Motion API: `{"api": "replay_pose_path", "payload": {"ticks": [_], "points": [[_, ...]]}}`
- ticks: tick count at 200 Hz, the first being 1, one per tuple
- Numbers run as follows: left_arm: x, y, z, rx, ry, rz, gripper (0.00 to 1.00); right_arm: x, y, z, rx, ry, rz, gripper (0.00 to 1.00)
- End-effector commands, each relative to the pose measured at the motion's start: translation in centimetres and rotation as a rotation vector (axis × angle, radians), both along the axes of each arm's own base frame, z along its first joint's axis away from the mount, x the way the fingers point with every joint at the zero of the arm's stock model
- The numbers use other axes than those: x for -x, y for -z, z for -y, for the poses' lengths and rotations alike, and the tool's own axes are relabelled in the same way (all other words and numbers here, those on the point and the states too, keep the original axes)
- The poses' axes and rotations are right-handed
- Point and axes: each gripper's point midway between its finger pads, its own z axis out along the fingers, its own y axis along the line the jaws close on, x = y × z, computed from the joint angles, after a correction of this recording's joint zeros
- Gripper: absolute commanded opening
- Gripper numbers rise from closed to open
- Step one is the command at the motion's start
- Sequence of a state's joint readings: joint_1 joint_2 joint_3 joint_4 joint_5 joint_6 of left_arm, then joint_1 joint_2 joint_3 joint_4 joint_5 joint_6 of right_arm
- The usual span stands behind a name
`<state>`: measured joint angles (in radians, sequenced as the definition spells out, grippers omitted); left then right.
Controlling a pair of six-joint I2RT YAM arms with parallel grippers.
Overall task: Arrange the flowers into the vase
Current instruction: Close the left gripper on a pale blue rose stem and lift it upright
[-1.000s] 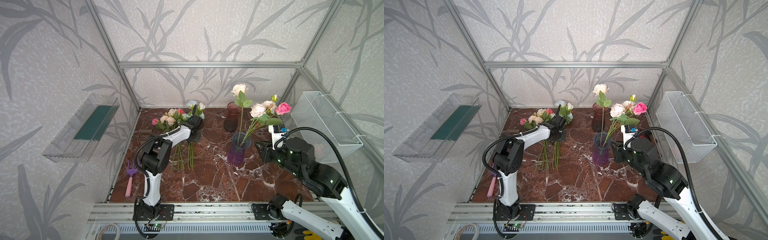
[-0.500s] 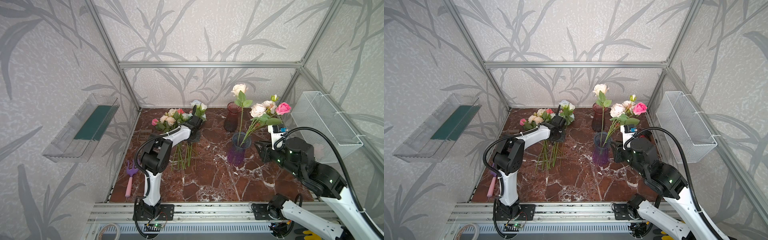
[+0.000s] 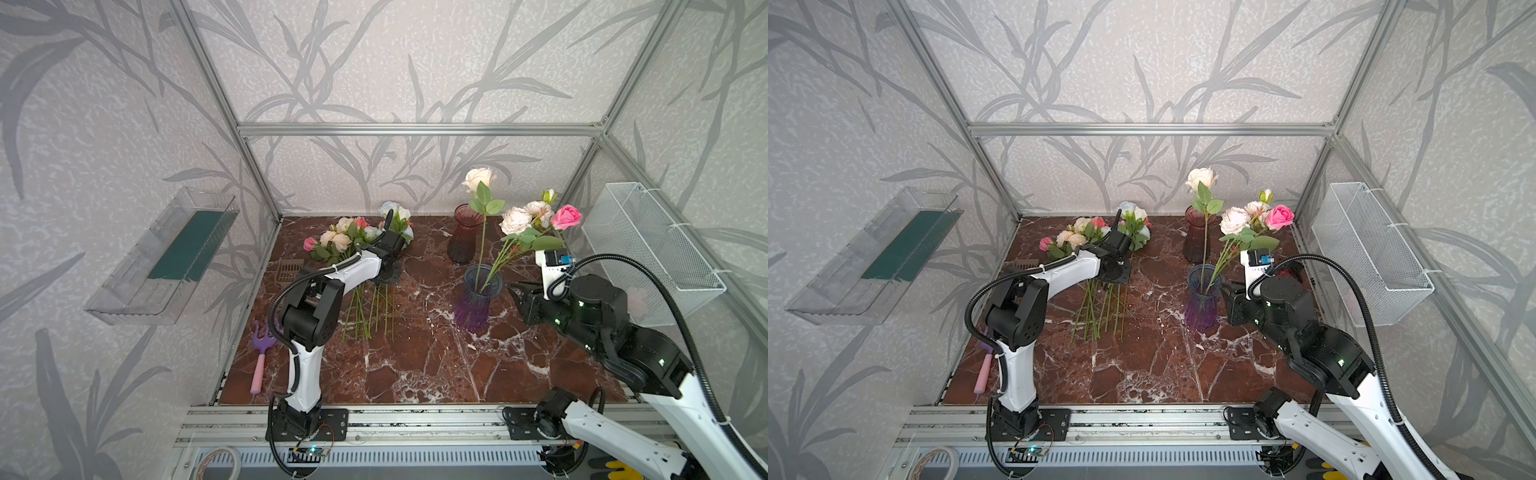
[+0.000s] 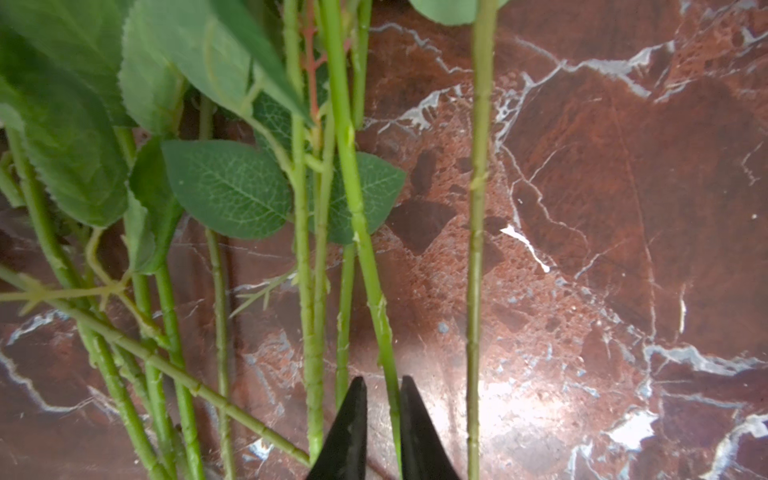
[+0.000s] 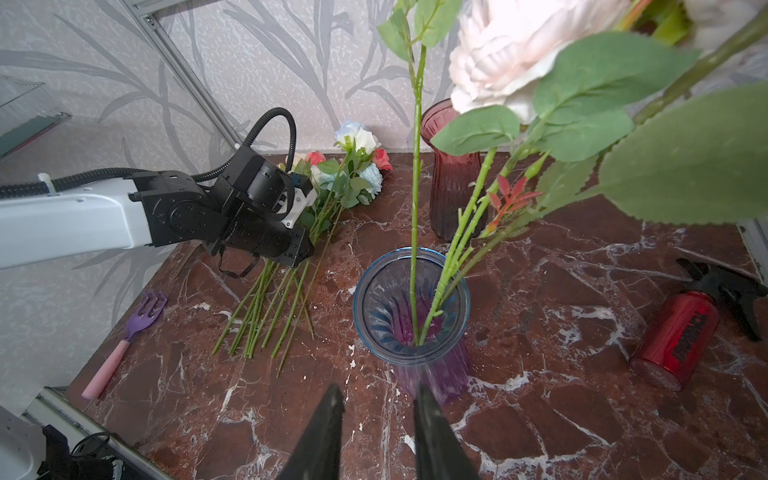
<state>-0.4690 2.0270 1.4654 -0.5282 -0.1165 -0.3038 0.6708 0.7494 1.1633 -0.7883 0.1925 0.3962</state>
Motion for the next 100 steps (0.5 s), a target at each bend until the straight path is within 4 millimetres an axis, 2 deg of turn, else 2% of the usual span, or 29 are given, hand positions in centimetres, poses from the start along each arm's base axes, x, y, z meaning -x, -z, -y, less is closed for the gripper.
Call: {"api": "replay_pose_path", "payload": {"ticks": [1, 45, 59, 81, 100], "points": [[0.4, 1.5, -0.2, -0.023, 0.005, -0.056, 0.19, 0.1, -0.7, -0.2, -0.021, -0.009, 0.017, 0.3], [0.6, 2.0, 0.6, 0.012, 0.022, -0.071, 0.18, 0.4, -0.8, 0.2, -0.021, -0.002, 0.021, 0.3], [0.5, 1.7, 0.4, 0.002, 0.02, -0.064, 0.1, 0.5, -1.0, 0.3, -0.025, 0.0, 0.026, 0.3], [0.2, -0.9, 0.4, 0.019, 0.021, -0.012, 0.02, 0.7, -1.4, 0.3, -0.033, -0.006, 0.028, 0.3], [0.0, -5.4, 0.7, 0.053, 0.033, 0.077, 0.0, 0.9, -1.7, 0.3, -0.042, -0.01, 0.031, 0.3]]}}
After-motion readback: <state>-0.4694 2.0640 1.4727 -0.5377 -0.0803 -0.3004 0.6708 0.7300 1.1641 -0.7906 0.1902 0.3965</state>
